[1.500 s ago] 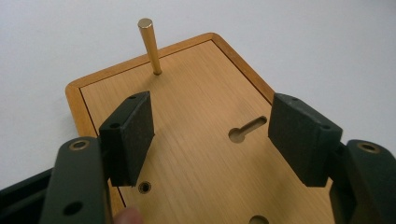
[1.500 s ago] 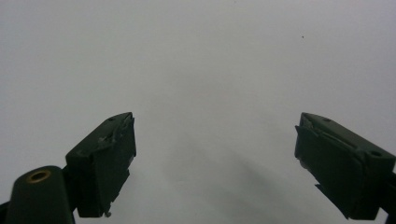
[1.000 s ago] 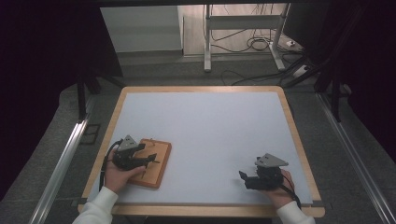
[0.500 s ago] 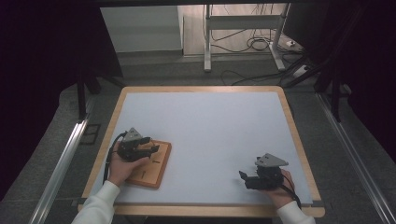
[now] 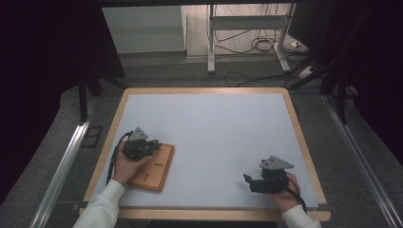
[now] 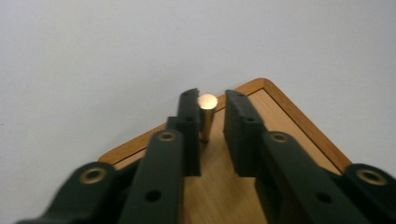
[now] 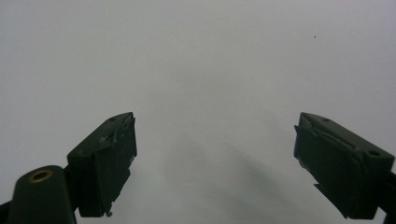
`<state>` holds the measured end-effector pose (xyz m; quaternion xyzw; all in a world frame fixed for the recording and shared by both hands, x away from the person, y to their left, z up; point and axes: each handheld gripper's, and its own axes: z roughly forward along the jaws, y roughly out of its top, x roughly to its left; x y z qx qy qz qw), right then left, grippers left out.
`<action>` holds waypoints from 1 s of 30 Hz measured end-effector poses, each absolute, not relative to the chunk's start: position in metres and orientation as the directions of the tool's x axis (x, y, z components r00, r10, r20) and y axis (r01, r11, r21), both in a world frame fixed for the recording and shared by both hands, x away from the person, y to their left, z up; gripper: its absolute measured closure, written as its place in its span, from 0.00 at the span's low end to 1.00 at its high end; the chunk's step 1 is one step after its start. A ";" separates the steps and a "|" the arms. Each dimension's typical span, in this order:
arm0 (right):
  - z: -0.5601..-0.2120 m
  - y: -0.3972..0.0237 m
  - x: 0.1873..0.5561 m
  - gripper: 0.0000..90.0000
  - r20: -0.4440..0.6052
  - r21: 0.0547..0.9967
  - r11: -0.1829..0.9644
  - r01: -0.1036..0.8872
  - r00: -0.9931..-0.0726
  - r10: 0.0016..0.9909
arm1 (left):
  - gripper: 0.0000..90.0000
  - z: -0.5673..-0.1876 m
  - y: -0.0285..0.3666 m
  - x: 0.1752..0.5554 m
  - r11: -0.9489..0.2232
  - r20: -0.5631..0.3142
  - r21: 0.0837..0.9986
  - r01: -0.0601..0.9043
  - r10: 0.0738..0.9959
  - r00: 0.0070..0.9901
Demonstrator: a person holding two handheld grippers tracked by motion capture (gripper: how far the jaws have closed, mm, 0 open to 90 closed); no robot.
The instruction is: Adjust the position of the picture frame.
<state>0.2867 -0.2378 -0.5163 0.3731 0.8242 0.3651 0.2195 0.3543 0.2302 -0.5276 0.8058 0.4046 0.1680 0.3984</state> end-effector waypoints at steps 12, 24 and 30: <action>-0.517 -0.239 0.288 0.15 -0.091 0.763 0.456 0.458 -0.622 0.778 | 0.93 -0.524 0.234 0.357 -0.337 -0.097 0.764 0.550 0.783 0.614; -0.517 -0.238 0.287 0.15 -0.095 0.763 0.459 0.455 -0.624 0.776 | 0.94 -0.508 0.215 0.351 -0.367 -0.080 0.775 0.514 0.750 0.656; -0.517 -0.238 0.288 0.15 -0.096 0.762 0.459 0.456 -0.623 0.777 | 0.94 -0.504 0.197 0.356 -0.381 -0.075 0.778 0.500 0.733 0.676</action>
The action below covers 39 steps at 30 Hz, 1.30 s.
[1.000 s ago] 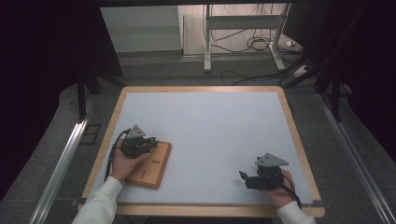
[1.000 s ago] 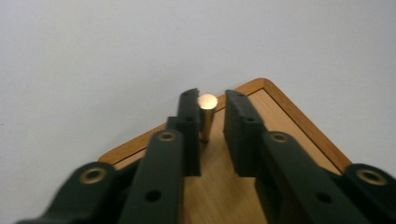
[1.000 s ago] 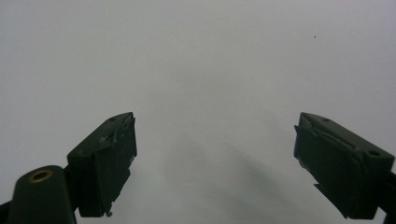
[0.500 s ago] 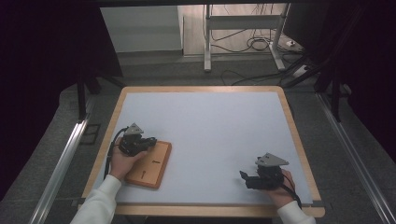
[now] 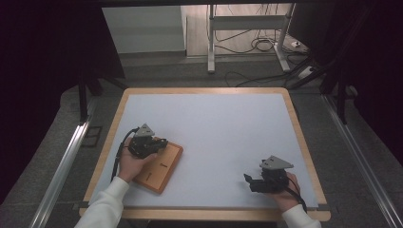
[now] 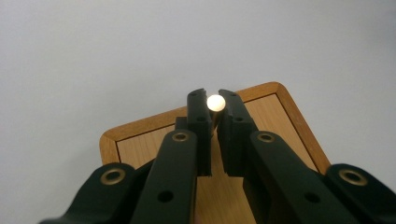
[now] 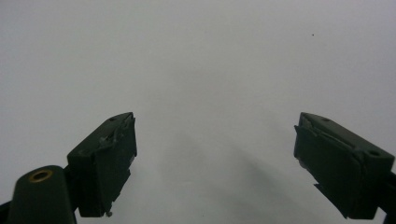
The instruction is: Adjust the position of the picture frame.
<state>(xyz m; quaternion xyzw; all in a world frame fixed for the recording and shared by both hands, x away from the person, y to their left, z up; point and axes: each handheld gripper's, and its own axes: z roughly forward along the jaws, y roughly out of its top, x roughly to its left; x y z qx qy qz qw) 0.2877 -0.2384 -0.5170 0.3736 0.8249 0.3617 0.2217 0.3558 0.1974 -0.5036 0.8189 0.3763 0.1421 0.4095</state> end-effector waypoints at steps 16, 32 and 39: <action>-0.517 -0.240 0.288 0.15 -0.095 0.759 0.461 0.460 -0.622 0.777 | 0.94 -0.505 0.126 0.384 -0.463 -0.077 0.739 0.489 0.663 0.745; -0.520 -0.240 0.289 0.15 -0.104 0.746 0.474 0.468 -0.621 0.777 | 0.93 -0.510 0.091 0.396 -0.494 -0.079 0.723 0.484 0.636 0.768; -0.518 -0.242 0.287 0.15 -0.105 0.748 0.470 0.469 -0.616 0.781 | 0.55 -0.501 0.109 0.383 -0.499 -0.038 0.739 0.453 0.640 0.767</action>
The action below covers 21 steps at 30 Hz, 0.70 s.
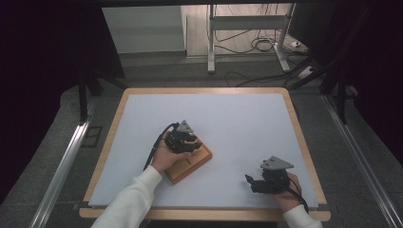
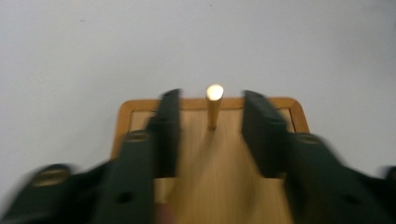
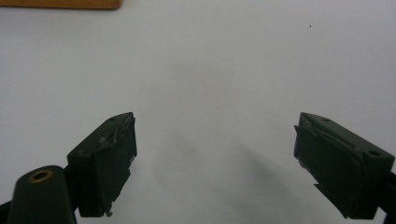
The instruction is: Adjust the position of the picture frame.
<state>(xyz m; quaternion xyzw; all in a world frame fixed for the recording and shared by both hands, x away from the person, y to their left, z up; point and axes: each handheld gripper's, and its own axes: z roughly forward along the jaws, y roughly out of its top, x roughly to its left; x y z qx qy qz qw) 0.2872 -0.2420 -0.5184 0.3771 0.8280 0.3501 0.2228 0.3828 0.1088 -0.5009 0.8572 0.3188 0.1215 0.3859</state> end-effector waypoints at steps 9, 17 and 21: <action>-0.517 -0.242 0.286 0.15 -0.114 0.747 0.475 0.466 -0.614 0.781 | 0.40 -0.494 0.176 0.361 -0.419 -0.078 0.768 0.485 0.690 0.720; -0.518 -0.242 0.287 0.15 -0.113 0.746 0.475 0.466 -0.615 0.781 | 0.81 -0.502 0.205 0.356 -0.452 -0.073 0.735 0.505 0.688 0.722; -0.517 -0.243 0.287 0.15 -0.114 0.747 0.475 0.465 -0.614 0.781 | 0.98 -0.506 0.213 0.357 -0.453 -0.076 0.720 0.526 0.702 0.708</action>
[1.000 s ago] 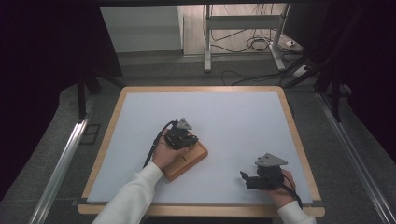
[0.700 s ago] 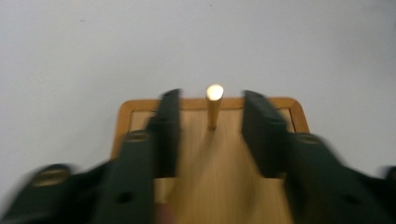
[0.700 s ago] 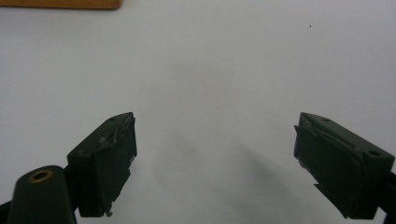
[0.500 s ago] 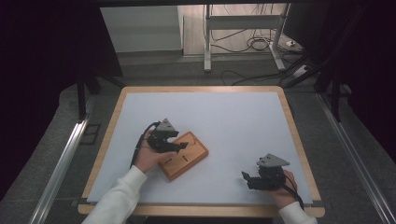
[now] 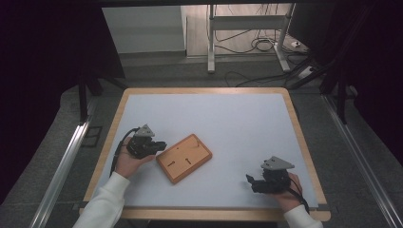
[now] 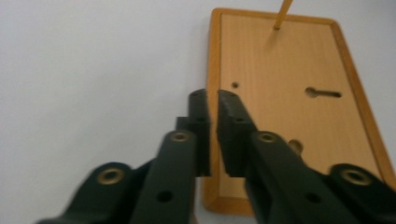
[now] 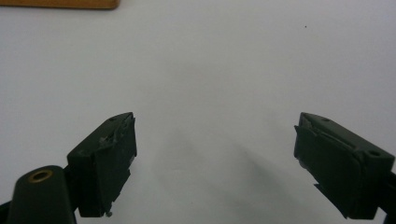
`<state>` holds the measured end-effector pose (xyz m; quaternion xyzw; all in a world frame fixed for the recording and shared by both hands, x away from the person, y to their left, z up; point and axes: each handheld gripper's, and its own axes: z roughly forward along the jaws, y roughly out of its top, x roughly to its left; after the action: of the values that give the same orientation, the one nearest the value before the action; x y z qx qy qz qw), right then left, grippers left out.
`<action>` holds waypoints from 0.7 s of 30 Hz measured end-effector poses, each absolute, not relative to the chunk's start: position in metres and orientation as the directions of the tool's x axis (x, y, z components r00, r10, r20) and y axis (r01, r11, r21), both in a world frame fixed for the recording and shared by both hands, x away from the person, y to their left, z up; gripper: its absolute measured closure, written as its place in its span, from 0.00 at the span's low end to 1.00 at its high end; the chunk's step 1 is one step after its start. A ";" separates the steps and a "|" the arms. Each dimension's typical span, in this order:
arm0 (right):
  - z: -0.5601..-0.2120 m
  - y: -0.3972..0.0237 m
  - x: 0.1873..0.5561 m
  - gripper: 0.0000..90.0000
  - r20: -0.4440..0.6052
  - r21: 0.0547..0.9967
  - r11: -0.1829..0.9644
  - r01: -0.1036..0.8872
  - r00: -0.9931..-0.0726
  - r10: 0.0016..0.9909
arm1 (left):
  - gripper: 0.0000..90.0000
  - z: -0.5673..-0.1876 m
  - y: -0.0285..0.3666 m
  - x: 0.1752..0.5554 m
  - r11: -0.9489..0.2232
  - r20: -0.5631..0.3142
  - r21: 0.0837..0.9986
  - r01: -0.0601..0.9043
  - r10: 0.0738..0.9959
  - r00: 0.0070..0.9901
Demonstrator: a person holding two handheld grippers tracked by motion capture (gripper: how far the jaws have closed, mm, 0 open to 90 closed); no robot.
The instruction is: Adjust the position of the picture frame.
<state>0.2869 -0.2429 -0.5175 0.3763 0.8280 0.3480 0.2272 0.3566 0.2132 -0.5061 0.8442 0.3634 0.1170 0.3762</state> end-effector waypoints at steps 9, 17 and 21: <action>-0.519 -0.242 0.287 0.15 -0.118 0.741 0.483 0.467 -0.617 0.778 | 1.00 -0.516 0.218 0.359 -0.482 -0.072 0.672 0.562 0.713 0.698; -0.520 -0.242 0.287 0.15 -0.128 0.735 0.493 0.465 -0.619 0.775 | 1.00 -0.523 0.224 0.352 -0.493 -0.067 0.659 0.568 0.713 0.698; -0.520 -0.241 0.287 0.15 -0.132 0.734 0.497 0.463 -0.621 0.773 | 1.00 -0.526 0.224 0.352 -0.500 -0.067 0.649 0.573 0.713 0.698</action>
<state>0.2873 -0.2411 -0.5199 0.3702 0.8343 0.3383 0.2292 0.3525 0.2237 -0.5264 0.8596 0.3739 0.1052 0.3320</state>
